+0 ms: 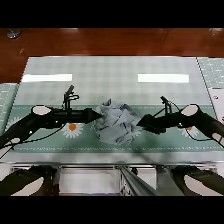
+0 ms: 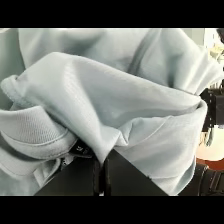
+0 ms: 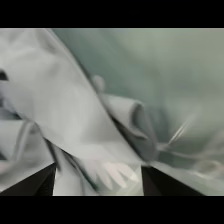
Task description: Fold the shirts.
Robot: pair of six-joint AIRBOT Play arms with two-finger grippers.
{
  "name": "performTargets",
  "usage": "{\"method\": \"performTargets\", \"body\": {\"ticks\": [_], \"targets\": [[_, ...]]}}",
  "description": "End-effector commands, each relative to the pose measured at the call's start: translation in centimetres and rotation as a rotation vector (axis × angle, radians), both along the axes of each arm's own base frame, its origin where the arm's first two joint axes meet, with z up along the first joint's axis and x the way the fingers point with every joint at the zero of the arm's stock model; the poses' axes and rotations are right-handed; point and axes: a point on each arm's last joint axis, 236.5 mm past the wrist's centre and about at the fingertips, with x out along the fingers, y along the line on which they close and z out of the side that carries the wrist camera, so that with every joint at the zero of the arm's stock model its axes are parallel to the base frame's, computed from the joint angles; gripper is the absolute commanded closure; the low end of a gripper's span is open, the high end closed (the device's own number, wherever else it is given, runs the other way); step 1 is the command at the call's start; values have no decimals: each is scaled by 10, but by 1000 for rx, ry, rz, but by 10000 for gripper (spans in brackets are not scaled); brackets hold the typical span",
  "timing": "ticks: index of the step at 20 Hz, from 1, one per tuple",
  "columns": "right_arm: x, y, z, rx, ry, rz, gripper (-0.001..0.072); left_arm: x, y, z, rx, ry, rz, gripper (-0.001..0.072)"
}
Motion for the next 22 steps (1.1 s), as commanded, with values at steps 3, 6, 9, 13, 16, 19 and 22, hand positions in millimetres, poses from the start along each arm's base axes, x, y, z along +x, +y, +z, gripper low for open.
{"method": "performTargets", "body": {"ticks": [3,6,9,13,16,19,22], "targets": [[25,44,1,21,-11,93,441,0,-2,3,-6,-4,-11,688],[58,44,25,9,-105,137,689,2,-3,17,-39,-16,-30,689],[106,30,98,5,-265,188,689,25,4,97,-148,-155,-80,690],[180,-19,286,-131,-731,113,690,82,58,252,-170,-535,65,690],[163,-65,440,-318,-1103,42,690,86,104,358,-64,-786,168,690],[89,-93,548,-435,-1369,-36,690,58,138,429,132,-961,255,690],[7,-115,583,-523,-1466,-82,690,17,172,481,339,-1102,406,690]]}}
